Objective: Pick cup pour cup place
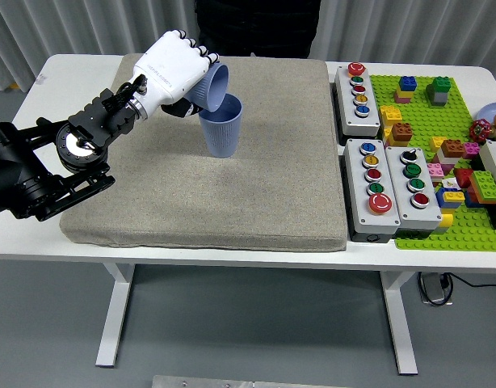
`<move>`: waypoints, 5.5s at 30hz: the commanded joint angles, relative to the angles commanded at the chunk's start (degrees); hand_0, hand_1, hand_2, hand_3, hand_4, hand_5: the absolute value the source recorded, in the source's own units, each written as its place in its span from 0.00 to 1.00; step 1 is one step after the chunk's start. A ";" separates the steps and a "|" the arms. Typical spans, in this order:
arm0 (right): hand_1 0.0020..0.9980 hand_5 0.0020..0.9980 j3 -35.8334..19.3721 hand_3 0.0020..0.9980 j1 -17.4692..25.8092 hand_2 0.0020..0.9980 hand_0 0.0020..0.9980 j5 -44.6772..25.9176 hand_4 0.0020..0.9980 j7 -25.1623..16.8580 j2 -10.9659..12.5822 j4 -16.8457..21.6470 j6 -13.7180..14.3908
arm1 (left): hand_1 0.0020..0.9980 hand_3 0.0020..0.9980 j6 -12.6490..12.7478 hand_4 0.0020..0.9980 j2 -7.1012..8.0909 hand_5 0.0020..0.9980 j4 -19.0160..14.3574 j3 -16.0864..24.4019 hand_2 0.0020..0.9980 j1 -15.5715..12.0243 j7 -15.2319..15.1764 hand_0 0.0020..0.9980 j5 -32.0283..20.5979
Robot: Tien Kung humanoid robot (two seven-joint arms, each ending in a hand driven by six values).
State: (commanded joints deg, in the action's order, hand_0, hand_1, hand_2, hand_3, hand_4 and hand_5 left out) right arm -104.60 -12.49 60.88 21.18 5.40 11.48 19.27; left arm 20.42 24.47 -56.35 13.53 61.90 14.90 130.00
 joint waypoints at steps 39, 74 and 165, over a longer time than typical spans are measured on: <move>0.61 0.18 -0.04 0.56 0.37 0.56 0.67 0.19 0.00 0.11 -0.11 0.03 0.09 | 0.47 0.50 3.72 0.74 0.46 0.23 -0.55 4.21 0.51 -2.11 -1.07 0.52 -1.05; 0.61 0.18 -0.63 0.56 1.71 0.56 0.67 1.55 0.00 0.10 -0.82 -0.02 0.06 | 0.48 0.50 16.56 0.74 -14.50 0.25 -4.18 30.58 0.51 -31.12 -23.79 0.52 -58.90; 0.61 0.19 -0.11 0.56 1.86 0.56 0.67 1.64 0.00 -0.06 -1.08 -0.06 0.21 | 0.72 0.90 16.56 0.92 -21.82 0.46 6.38 33.74 0.86 -38.16 -43.24 0.68 -66.01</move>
State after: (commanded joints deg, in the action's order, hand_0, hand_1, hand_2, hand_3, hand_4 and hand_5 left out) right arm -104.71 -10.63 62.52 21.13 4.32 11.42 19.48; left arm 36.98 2.65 -49.97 47.27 23.74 -28.34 63.99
